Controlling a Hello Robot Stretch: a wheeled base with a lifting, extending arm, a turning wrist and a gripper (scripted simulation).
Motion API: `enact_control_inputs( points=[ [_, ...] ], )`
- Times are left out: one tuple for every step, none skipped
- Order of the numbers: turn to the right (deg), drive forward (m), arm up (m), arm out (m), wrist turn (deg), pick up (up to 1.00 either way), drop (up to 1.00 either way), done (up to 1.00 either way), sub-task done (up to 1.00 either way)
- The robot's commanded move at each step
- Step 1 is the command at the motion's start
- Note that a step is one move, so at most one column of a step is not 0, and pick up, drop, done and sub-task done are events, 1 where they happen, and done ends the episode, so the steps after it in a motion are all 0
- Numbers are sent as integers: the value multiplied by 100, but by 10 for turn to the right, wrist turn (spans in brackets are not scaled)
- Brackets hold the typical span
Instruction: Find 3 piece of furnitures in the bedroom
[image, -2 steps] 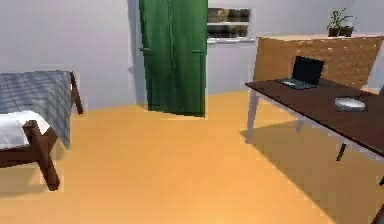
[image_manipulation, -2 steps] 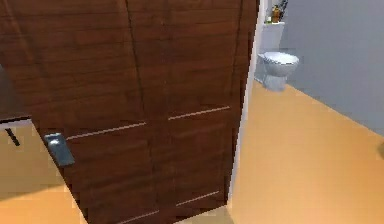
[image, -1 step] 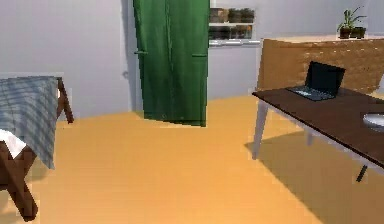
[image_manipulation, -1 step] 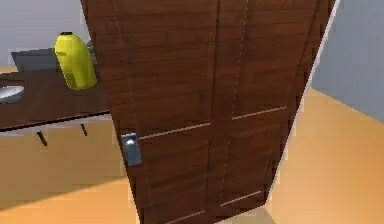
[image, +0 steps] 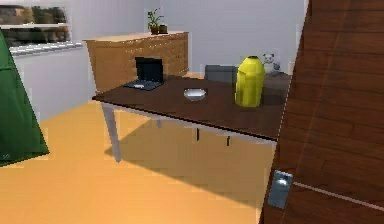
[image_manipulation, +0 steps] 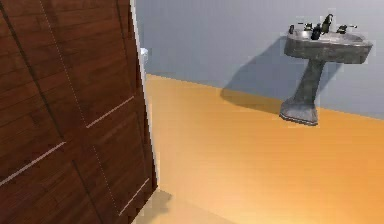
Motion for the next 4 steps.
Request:
enact_control_inputs(
  points=[
    [0,0,0,0,0,0,0,0,100],
    [-450,0,0,0,0,0,0,0,0],
    [-360,0,0,0,0,0,0,0,0],
    [0,90,0,0,0,0,0,0,0]
  ],
)
